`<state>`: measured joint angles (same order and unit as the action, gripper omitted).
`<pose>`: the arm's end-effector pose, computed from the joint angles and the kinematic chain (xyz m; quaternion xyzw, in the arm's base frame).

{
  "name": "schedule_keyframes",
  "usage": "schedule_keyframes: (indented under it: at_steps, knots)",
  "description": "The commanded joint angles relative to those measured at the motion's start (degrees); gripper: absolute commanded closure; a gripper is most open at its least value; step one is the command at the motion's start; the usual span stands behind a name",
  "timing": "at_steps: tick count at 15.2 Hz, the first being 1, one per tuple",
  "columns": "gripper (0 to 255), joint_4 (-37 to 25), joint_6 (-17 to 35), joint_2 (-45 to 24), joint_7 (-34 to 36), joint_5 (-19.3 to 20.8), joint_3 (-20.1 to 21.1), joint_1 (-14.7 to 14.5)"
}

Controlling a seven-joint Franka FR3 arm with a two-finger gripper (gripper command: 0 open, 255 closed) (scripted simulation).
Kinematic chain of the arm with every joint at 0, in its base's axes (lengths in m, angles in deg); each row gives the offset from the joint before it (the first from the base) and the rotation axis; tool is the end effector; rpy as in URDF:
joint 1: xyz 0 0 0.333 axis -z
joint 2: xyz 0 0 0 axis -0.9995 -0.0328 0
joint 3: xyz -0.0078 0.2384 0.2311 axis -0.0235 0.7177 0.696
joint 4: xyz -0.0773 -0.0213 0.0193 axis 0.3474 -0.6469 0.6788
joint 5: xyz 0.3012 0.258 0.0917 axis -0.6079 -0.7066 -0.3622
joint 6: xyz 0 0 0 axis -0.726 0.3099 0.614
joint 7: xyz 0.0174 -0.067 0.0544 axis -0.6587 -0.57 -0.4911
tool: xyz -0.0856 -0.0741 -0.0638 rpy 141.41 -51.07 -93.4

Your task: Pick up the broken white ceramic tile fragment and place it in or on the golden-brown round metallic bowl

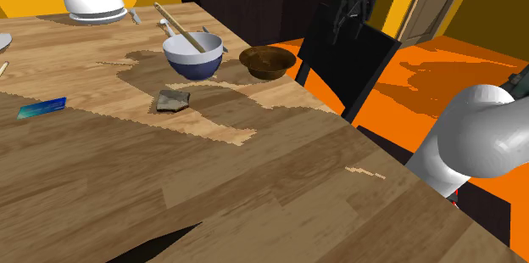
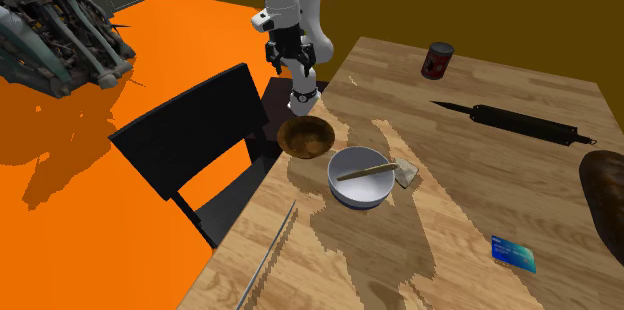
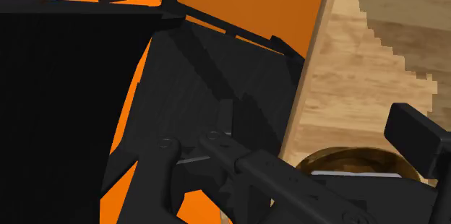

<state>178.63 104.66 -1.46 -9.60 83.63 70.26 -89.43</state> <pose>0.3186 0.0118 0.5661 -0.9967 0.0689 -0.0065 0.0426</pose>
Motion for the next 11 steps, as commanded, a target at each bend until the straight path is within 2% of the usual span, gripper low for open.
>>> schedule_keyframes:
  at_steps: [1,11]
  knots:
    - [0,0.0,0.0,0.0,0.0,0.0,0.0,0.0]
    - [0,-11.84,8.74,-21.65,-14.54,-1.22,0.86,-7.64]
